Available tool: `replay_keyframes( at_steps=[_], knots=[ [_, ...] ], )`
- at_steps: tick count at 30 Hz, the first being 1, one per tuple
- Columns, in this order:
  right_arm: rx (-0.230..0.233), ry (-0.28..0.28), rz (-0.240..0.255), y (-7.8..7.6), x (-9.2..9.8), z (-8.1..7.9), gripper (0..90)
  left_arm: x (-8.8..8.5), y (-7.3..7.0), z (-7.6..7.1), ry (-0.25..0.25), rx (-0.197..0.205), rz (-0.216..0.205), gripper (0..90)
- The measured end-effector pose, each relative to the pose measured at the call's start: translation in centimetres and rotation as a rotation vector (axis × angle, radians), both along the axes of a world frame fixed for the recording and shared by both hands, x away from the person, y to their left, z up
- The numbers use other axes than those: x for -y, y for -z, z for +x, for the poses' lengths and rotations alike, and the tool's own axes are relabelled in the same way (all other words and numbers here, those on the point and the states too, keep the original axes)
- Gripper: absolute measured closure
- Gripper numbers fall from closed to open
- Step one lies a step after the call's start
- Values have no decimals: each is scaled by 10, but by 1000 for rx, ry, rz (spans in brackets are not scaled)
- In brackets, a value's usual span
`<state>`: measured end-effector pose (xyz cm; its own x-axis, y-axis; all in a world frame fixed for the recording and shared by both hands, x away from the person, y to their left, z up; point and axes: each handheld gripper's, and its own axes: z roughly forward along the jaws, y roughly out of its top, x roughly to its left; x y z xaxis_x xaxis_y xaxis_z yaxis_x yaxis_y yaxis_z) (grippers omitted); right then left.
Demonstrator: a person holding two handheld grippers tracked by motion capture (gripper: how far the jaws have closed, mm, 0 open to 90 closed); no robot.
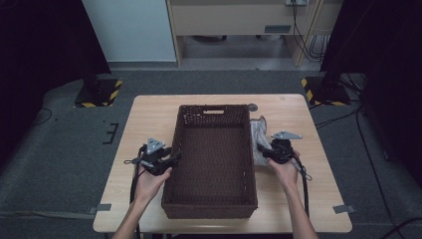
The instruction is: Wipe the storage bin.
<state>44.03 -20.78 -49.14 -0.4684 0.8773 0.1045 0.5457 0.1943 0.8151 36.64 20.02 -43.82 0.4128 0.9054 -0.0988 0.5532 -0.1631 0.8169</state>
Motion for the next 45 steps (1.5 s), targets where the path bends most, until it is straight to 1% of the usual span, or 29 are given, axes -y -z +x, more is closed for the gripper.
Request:
replay_keyframes(
  at_steps=[2, 4, 6, 8, 9, 11, 12, 13, 16, 17, 18, 20, 21, 23, 24, 27, 30, 31, 32, 34, 36, 37, 38, 39, 40, 41, 42, 43, 45],
  knots=[
    [31, -1, -2, -14, 6, -4, 672, -1, -5, -1, 7, 28, 5, 545],
    [47, 8, 1, -23, 9, -6, 671, -3, -10, -3, 11, 41, 7, 534],
    [57, -3, -7, -31, 13, -9, 669, -4, -11, -4, 23, 52, 63, 532],
    [64, -7, -8, -37, 15, -12, 668, -7, -7, -7, 41, 32, 79, 532],
    [68, -10, -2, -41, 17, -15, 668, -8, -4, -8, 42, 26, 78, 533],
    [84, -18, 18, -47, 20, -19, 669, -9, 4, -10, 46, 5, 60, 537],
    [86, -24, 40, -52, 21, -23, 669, -8, 8, -9, 49, -1, 59, 539],
    [88, -36, 46, -55, 20, -26, 669, -7, 10, -9, 48, -2, 66, 568],
    [99, -83, 68, -60, 13, -34, 669, -7, 10, -8, 43, -19, 45, 594],
    [95, -106, 66, -60, 7, -36, 669, -6, 10, -9, 45, -13, 42, 637],
    [91, -117, 56, -58, 3, -37, 669, -4, 10, -9, 42, -10, 51, 652],
    [68, -134, 20, -50, -8, -35, 669, -5, 10, -10, 38, -13, 48, 674],
    [59, -130, 10, -44, -12, -32, 670, -5, 10, -10, 36, -13, 44, 684],
    [51, -116, 30, -37, -12, -27, 670, -3, 10, -10, 28, -15, 38, 692],
    [43, -109, 45, -36, -11, -24, 670, -1, 10, -10, 23, -16, 44, 694],
    [42, -91, 34, -30, -10, -18, 672, 3, 9, -7, 13, -17, 54, 698],
    [44, -78, 45, -23, -11, -11, 673, 4, 10, -3, 6, -17, 44, 699],
    [40, -72, 45, -20, -11, -8, 673, 5, 10, -2, 1, -14, 42, 699],
    [27, -66, 37, -17, -10, -5, 672, 5, 10, -1, 1, -14, 50, 699],
    [4, -60, 13, -8, -11, 0, 672, 6, 10, 0, -4, -11, 43, 700],
    [-38, -55, -8, 8, -13, 7, 673, 6, 10, 1, 0, -13, 44, 699],
    [-69, -45, -15, 17, -14, 10, 673, 7, 10, 2, 1, -12, 45, 699],
    [-81, -51, -40, 25, -14, 12, 673, 7, 10, 2, -1, -10, 45, 699],
    [-98, -46, -43, 34, -15, 13, 673, 7, 11, 3, 1, -12, 41, 699],
    [-89, -37, 1, 38, -15, 13, 674, 7, 11, 3, 0, -11, 40, 699],
    [-88, -27, 20, 38, -14, 13, 674, 7, 11, 3, 0, -11, 40, 699],
    [-88, -37, 1, 37, -14, 13, 674, 7, 11, 4, 2, -12, 42, 699],
    [-77, -36, -15, 32, -12, 13, 674, 7, 11, 5, 2, -11, 43, 699],
    [-55, -31, -19, 19, -7, 11, 674, 8, 11, 6, -2, -10, 33, 699]
  ],
)
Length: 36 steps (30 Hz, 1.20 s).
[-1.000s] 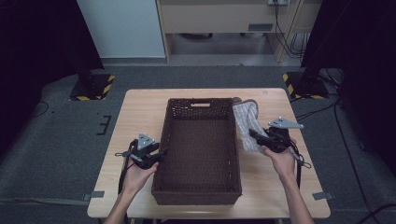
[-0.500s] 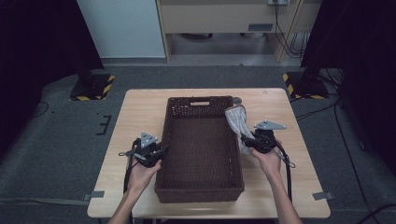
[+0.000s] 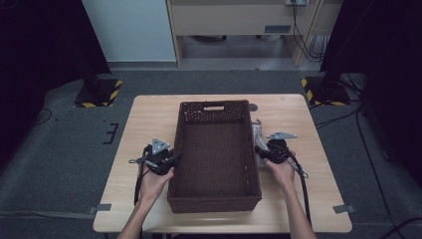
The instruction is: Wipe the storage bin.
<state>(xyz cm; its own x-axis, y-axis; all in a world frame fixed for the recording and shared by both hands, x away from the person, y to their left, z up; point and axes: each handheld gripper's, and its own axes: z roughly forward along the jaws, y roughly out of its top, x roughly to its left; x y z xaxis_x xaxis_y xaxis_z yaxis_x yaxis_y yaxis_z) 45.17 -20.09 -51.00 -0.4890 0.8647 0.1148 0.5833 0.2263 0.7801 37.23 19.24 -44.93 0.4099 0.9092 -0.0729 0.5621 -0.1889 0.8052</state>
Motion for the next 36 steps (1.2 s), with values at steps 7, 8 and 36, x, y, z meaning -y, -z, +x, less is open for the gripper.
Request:
replay_keyframes(
  at_steps=[7, 8, 36],
  knots=[
    [158, -15, 91, -72, 30, -20, 674, 3, 0, 6, -5, 2, 3, 699],
    [173, -34, 109, -83, 32, -27, 674, 3, 0, 7, -3, 0, 4, 699],
    [-23, -15, 9, -3, 9, -25, 676, 2, 2, 12, 0, 20, -18, 650]
  ],
)
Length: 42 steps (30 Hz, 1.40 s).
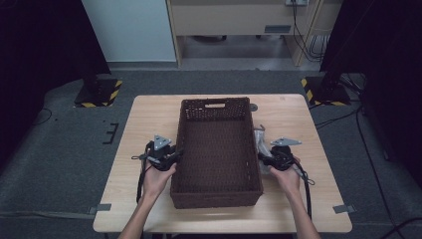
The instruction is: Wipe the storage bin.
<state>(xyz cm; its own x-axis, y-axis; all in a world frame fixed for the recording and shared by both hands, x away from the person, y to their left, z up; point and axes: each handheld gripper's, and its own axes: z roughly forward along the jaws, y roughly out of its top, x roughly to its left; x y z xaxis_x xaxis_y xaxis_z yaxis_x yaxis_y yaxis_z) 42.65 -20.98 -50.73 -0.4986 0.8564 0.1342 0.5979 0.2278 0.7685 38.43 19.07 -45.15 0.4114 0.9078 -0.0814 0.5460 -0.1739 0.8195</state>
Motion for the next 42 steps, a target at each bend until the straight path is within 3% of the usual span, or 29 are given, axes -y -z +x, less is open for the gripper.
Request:
replay_keyframes(
  at_steps=[3, 6, 10, 12, 14, 20, 24, 31, 34, 38, 42],
  knots=[
    [51, 14, 40, -21, 14, -2, 676, -1, 0, -1, 3, 34, 17, 573],
    [118, 8, 67, -49, 26, -9, 676, -4, -5, -4, 5, 42, -18, 494],
    [182, -18, 120, -79, 33, -24, 676, -7, -12, -16, 24, 45, -13, 482],
    [199, -45, 151, -88, 33, -31, 675, -8, -13, -23, 32, 43, -10, 490],
    [200, -69, 149, -90, 30, -39, 675, -8, -11, -28, 38, 33, -13, 523],
    [152, -139, 125, -70, 8, -50, 675, -3, -5, -31, 22, 21, -9, 631],
    [137, -110, 162, -59, 10, -47, 676, 0, -4, -29, -13, 2, -36, 658],
    [144, -81, 143, -48, 7, -45, 679, 1, -4, -28, -6, -3, -18, 675],
    [114, -65, 116, -37, 5, -42, 679, 2, -4, -28, -3, 3, -3, 674],
    [107, -53, 103, -31, 1, -38, 680, 2, -4, -28, -2, 2, -1, 674],
    [46, -56, 17, -15, -2, -34, 679, 2, -5, -27, -10, -7, -1, 685]
  ],
)
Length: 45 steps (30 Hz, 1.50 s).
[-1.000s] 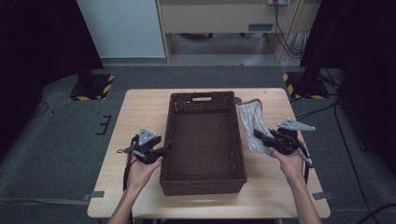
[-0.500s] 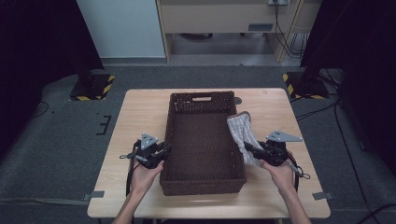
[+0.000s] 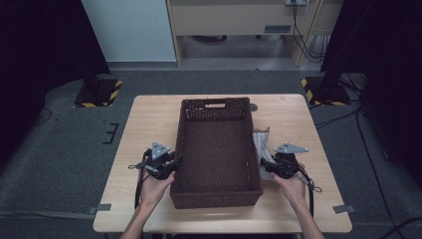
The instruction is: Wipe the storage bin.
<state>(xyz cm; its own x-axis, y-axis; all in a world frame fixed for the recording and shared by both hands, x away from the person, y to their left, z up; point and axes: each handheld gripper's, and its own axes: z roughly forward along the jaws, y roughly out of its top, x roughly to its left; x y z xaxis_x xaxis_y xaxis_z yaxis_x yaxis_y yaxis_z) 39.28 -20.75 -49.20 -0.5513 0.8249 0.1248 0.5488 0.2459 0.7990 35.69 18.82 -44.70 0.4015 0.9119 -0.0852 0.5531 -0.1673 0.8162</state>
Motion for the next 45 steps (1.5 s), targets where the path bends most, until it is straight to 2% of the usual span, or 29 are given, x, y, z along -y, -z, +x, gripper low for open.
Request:
replay_keyframes(
  at_steps=[2, 4, 7, 9, 11, 12, 13, 18, 19, 21, 24, 26, 28, 31, 33, 37, 40, 42, 45],
  knots=[
    [-56, -2, -50, 16, -6, 5, 678, 1, 0, 1, -6, 0, 2, 689],
    [-71, -4, -85, 22, -11, 8, 677, 0, 0, 3, -6, 0, 0, 693],
    [-67, 4, -85, 20, -7, 8, 675, -1, 0, 7, -4, 0, 2, 697],
    [-57, 21, -63, 14, 1, 7, 675, -1, 0, 9, -5, 1, 0, 698],
    [-33, 50, -3, 5, 12, 5, 675, -1, 0, 10, -5, 2, 14, 700],
    [0, 57, 38, -6, 20, 2, 675, -1, 0, 10, -6, 3, 14, 701],
    [27, 56, 46, -13, 23, -1, 675, -1, 0, 11, -9, 2, 8, 701],
    [134, 33, 152, -53, 36, -22, 676, 0, 0, 16, -15, 2, 9, 703],
    [136, 22, 166, -57, 36, -26, 676, 0, 0, 17, -17, 2, 11, 702],
    [132, -14, 155, -59, 33, -33, 676, 1, 0, 19, -21, 2, 11, 702],
    [90, -69, 129, -49, 22, -40, 676, 1, 0, 20, -18, 4, 8, 701],
    [59, -78, 85, -36, 13, -39, 676, 1, 2, 19, -14, 8, -5, 700],
    [35, -58, 98, -28, 10, -34, 677, -1, 3, 19, -9, 11, -20, 696],
    [24, -44, 78, -20, 7, -30, 677, 0, 2, 19, -7, 12, -15, 693],
    [10, -45, 44, -13, 3, -28, 678, 0, 2, 19, -5, 14, -11, 691],
    [-47, -48, 4, 4, -3, -22, 678, -1, 3, 19, 0, 17, -10, 687],
    [-93, -58, -76, 17, -8, -18, 677, -1, 3, 19, 7, 19, -10, 682],
    [-102, -54, -73, 20, -8, -16, 676, -1, 3, 19, 7, 20, -10, 681],
    [-95, -37, -74, 17, -3, -16, 675, -1, 3, 19, 2, 17, -6, 684]
  ],
)
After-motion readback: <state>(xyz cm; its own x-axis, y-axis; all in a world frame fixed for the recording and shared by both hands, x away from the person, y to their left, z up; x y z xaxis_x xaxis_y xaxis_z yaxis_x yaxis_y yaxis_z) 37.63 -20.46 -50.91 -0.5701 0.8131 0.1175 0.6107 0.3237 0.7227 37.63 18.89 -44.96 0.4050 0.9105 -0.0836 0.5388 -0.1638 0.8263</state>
